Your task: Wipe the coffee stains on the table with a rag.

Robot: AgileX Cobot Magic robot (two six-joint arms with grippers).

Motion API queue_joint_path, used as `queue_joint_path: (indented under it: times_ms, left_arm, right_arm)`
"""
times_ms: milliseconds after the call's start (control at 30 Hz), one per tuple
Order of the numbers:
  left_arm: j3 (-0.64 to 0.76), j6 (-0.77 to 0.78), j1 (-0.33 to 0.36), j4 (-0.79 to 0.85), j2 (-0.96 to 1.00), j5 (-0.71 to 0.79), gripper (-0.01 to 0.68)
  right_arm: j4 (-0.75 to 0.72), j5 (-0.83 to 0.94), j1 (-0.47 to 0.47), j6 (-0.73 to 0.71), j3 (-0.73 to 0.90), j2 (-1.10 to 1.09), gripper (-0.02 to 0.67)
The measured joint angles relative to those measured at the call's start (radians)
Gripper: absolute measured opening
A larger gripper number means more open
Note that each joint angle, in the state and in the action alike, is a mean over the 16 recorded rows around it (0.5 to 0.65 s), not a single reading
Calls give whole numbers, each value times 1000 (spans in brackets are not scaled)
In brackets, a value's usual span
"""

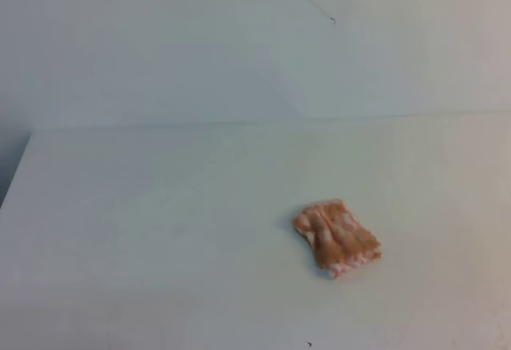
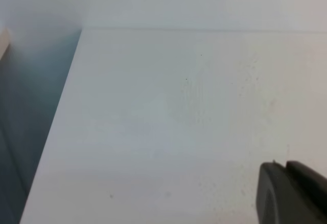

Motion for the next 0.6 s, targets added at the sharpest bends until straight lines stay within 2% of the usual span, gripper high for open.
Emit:
queue_joint_path:
  times_ms: [233, 600]
  left_arm:
    - [0, 0, 0, 0, 0, 0, -1]
    - [0, 0, 0, 0, 0, 0, -1]
  right_arm:
    - [37, -1, 0, 52, 57, -118, -3]
    - [90, 11, 0, 59, 92, -146, -2]
